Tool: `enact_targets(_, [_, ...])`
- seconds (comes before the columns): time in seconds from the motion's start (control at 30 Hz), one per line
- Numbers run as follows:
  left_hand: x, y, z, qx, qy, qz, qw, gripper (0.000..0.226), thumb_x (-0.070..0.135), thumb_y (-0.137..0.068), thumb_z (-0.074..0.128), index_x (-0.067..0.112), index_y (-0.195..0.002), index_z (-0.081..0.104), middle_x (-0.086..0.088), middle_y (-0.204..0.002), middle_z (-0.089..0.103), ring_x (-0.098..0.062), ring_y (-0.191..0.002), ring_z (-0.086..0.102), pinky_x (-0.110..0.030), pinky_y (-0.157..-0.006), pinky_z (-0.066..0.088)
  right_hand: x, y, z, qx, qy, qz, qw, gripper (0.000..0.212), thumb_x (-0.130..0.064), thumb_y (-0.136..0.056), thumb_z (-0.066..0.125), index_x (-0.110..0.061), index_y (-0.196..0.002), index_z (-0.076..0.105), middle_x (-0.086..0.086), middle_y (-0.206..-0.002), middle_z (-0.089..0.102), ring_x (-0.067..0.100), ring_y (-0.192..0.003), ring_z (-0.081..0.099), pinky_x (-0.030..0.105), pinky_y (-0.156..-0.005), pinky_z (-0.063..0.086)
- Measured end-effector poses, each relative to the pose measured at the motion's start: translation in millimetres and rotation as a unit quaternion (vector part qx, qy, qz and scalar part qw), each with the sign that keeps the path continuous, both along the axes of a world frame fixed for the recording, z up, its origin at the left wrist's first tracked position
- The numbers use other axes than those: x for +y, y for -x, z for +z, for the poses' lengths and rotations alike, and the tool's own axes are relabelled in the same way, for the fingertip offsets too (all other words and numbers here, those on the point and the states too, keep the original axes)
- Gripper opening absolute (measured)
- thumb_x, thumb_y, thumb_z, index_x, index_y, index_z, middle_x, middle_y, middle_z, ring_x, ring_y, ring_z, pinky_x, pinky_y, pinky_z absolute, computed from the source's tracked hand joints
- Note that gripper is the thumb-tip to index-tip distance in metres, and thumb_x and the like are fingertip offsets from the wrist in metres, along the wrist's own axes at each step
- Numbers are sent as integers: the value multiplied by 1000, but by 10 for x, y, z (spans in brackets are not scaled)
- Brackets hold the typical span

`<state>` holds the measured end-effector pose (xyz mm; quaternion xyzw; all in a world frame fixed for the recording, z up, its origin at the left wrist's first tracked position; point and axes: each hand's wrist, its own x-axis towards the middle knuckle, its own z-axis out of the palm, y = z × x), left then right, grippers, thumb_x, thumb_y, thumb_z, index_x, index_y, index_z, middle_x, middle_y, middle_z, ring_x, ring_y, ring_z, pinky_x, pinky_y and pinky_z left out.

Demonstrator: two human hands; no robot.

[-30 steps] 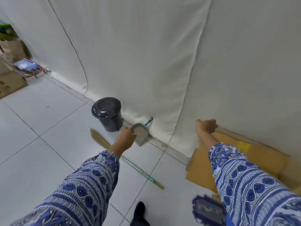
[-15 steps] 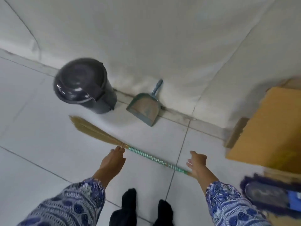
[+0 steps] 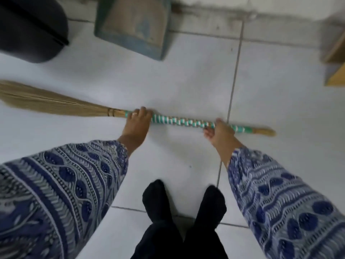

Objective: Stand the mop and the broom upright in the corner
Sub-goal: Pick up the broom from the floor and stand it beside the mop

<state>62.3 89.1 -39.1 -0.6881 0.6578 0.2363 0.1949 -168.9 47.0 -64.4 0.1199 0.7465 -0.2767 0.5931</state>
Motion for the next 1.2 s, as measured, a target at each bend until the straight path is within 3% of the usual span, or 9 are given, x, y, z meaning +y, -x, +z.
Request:
enact_targets(0.07, [-60,20,-43,-21,9,-25,999,43,-8,-84,50,4,-125,43,-19,-122,48,-37,-114,47,-48,-100,40,-14,-15,34,39,5,4,999,37,-18,-90,54,1,-119,42,21,-102,58,27,-83,67,46,-85,57])
enact_targets(0.2, [-157,133,297,29,-46,-25,998,29,-4,-87,51,-1,-116,50,-19,-121,46,-36,-114,44,-46,-89,48,-110,93,429,111,14,41,993,33,-18,-87,61,3,-110,49,22,-98,63,22,-58,61,35,-67,57])
enact_targets(0.3, [-153,330,849,77,-58,9,995,23,-2,-88,50,1,-111,52,-15,-120,48,-31,-110,45,-40,-88,48,-231,278,1061,124,24,28,992,21,-17,-86,63,-3,-74,52,22,-95,65,20,-58,61,39,-74,57])
enact_targets(0.4, [-293,578,1680,118,-46,52,991,20,4,-87,55,7,-107,54,-9,-114,56,-26,-104,51,-31,-77,45,-462,500,2067,146,71,19,987,26,-15,-84,66,-10,-61,53,21,-88,64,26,-64,63,42,-75,57])
enact_targets(0.57, [-611,1058,3427,170,-25,81,982,20,12,-80,66,9,-97,58,-12,-103,65,-30,-98,57,-40,-78,48,-781,916,4103,175,182,30,967,26,-14,-83,66,-10,-59,56,12,-65,58,23,-60,58,46,-76,56])
enact_targets(0.8, [-810,1994,5673,233,65,68,968,20,15,-75,71,17,-78,51,-11,-97,67,-30,-93,60,-38,-71,47,-855,1702,6695,286,331,43,898,25,-15,-85,63,0,-66,59,10,-55,54,9,-40,52,14,-33,44])
enact_targets(0.87, [-827,2356,6108,256,96,69,960,28,16,-74,71,20,-72,43,-8,-90,66,-29,-88,60,-33,-64,40,-809,2007,7242,299,360,40,883,19,-16,-84,64,-4,-70,60,10,-62,58,16,-50,56,16,-41,51])
enact_targets(1.0, [-772,3300,6813,309,154,53,937,36,12,-76,68,24,-63,37,1,-77,53,-20,-74,49,-27,-63,34,-649,2857,8101,299,422,23,855,19,-17,-83,66,2,-84,65,17,-80,65,27,-72,64,44,-75,59])
enact_targets(1.2, [-679,5084,7481,372,178,27,911,22,12,-77,67,18,-74,46,-11,-89,66,-23,-76,55,-27,-61,34,-372,4366,9028,370,493,59,785,13,-14,-82,67,-2,-86,67,18,-80,67,29,-75,66,46,-75,60])
